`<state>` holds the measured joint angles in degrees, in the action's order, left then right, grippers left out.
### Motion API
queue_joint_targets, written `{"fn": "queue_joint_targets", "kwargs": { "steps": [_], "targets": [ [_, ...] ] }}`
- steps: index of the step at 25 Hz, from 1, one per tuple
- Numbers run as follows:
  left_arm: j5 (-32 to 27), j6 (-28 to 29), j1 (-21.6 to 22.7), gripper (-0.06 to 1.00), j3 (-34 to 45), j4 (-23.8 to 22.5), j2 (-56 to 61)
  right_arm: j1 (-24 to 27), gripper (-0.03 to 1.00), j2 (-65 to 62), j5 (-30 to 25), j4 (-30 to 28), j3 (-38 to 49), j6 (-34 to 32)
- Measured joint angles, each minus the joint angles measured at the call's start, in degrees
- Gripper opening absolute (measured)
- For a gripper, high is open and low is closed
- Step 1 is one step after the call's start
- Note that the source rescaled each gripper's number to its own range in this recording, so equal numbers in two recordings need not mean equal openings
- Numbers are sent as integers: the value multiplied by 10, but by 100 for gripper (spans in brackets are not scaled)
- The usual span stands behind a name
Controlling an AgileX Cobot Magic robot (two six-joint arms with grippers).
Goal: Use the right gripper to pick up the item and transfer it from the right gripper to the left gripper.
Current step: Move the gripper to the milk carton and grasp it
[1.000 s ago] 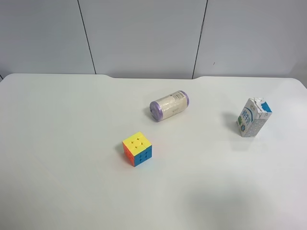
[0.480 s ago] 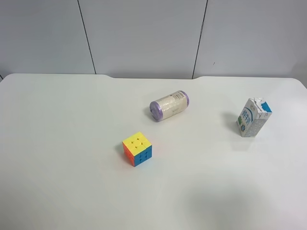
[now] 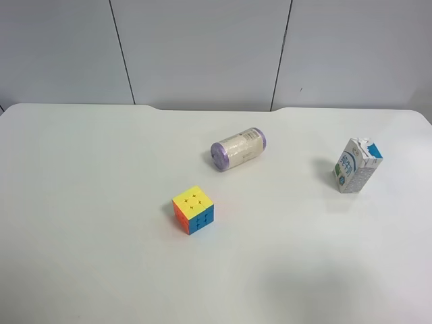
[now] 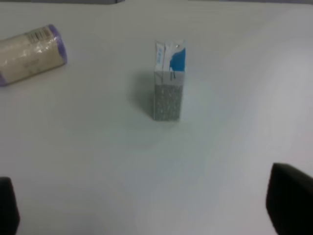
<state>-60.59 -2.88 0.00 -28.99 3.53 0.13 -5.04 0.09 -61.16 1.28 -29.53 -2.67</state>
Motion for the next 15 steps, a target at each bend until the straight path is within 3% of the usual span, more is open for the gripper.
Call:
{"fn": "queue_joint_targets", "kwargs": {
  "steps": [6,15],
  "targets": [
    [0,0,0,100,0,0,0,0,100,113,-2,0,-73,-19],
    [0,0,0,100,0,-1,0,0,100,392,-2,0,-210,-23]
  ]
}}
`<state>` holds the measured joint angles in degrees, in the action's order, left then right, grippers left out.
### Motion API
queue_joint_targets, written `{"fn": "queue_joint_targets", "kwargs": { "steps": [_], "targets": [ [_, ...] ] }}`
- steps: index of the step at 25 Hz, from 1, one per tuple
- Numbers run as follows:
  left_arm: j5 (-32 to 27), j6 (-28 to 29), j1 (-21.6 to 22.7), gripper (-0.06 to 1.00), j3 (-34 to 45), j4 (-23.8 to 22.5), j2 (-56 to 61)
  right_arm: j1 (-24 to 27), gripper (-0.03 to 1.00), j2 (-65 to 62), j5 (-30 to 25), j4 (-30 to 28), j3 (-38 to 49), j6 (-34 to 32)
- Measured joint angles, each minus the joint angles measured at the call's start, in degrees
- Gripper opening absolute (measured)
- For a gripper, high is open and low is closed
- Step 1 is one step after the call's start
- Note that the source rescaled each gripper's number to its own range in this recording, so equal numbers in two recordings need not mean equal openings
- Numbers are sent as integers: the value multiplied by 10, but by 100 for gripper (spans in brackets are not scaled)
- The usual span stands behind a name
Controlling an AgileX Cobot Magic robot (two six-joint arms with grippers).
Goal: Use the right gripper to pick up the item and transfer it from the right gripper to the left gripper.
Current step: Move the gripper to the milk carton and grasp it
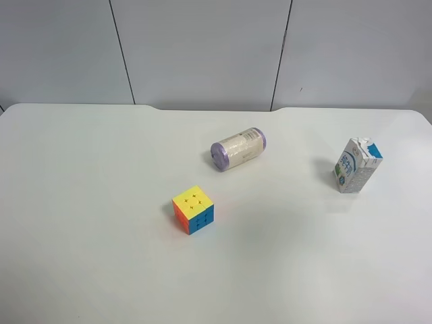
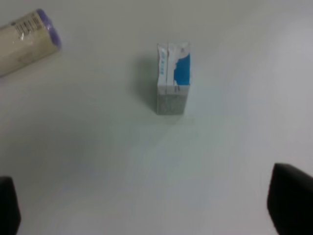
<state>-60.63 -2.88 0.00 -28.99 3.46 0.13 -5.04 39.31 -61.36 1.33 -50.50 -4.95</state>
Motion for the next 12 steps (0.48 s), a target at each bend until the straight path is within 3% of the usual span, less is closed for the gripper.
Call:
{"fn": "queue_joint_targets", "kwargs": {
  "steps": [12],
  "targets": [
    [0,0,0,100,0,0,0,0,100,350,-39,0,-182,2]
  ]
}}
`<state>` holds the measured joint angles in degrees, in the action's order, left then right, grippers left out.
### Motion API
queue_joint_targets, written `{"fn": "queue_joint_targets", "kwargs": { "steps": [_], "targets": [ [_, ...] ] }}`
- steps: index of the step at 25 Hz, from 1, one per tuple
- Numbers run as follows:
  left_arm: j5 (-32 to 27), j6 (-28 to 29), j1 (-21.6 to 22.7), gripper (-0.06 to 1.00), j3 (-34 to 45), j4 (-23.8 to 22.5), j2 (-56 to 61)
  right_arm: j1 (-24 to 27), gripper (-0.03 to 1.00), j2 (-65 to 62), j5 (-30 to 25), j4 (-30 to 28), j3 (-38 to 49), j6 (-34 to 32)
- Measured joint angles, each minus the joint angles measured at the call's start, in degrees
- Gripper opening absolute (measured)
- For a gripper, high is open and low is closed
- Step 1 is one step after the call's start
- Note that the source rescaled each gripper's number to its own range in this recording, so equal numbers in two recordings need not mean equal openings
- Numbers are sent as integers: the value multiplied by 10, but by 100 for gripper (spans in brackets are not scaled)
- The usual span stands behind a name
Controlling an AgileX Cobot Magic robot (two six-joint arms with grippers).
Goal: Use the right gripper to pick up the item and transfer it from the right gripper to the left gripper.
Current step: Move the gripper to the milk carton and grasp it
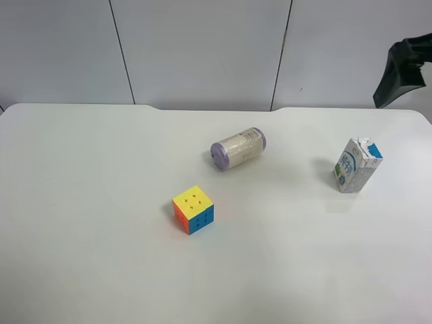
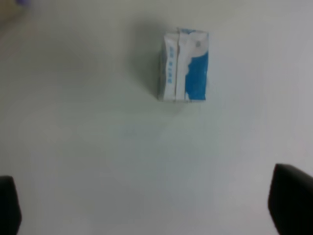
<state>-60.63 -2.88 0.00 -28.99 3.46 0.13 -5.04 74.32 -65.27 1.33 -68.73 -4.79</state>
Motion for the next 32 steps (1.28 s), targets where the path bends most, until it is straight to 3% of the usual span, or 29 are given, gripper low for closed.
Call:
{"fn": "queue_joint_targets", "kwargs": {
  "steps": [14,32],
  "targets": [
    [0,0,0,100,0,0,0,107,100,206,19,0,-43,48],
    [0,0,0,100,0,0,0,112,100,350,100,47,-44,89]
  ]
}}
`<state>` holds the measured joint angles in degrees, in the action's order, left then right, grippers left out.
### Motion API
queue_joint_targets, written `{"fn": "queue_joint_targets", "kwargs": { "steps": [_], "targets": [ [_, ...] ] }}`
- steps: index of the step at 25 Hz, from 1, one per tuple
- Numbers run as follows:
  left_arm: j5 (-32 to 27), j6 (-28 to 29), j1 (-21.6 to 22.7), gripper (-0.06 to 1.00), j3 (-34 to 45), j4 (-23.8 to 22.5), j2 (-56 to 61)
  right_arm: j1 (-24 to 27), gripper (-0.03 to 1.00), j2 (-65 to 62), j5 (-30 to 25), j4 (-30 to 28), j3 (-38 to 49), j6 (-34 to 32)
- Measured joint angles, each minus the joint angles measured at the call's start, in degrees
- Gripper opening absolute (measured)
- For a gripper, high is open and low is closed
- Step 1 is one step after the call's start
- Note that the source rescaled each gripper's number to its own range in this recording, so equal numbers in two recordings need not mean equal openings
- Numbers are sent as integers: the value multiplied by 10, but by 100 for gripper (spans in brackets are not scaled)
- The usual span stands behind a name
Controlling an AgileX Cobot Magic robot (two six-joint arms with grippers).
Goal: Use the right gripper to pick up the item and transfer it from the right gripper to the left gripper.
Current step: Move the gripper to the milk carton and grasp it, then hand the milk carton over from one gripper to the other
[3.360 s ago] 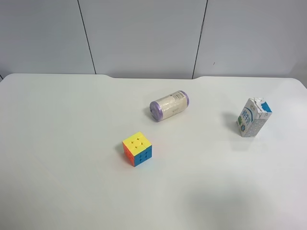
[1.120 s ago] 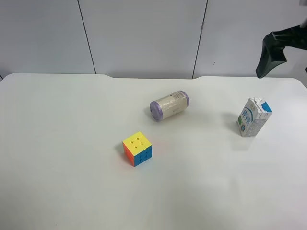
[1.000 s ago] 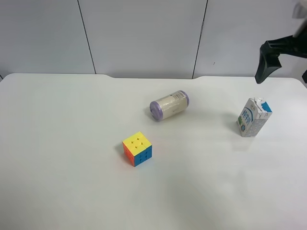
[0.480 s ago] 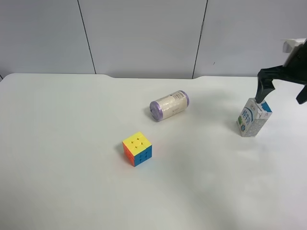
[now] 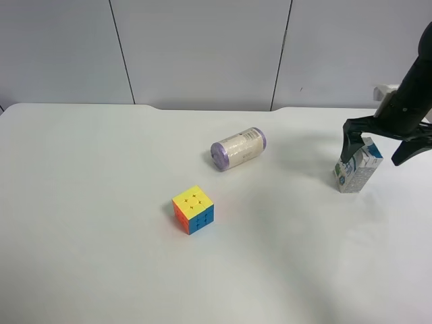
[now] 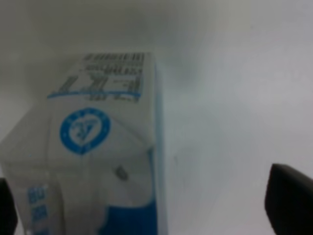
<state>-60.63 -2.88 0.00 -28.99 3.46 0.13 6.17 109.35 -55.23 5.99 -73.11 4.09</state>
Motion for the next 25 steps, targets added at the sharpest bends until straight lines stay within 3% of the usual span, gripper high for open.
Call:
{"fn": "queue_joint_targets", "kwargs": {
  "steps": [3,8,13,17,25],
  "targets": [
    [0,0,0,100,0,0,0,0,97,11,9,4,0,1],
    [0,0,0,100,0,0,0,0,77,15,14,5,0,1],
    [0,0,-1,100,0,0,0,0,42,16,19,6,0,1],
    [0,0,0,100,0,0,0,0,2,16,23,10,0,2],
    [-1,0,0,100,0,0,0,0,0,16,22,12,-2,2]
  ]
}}
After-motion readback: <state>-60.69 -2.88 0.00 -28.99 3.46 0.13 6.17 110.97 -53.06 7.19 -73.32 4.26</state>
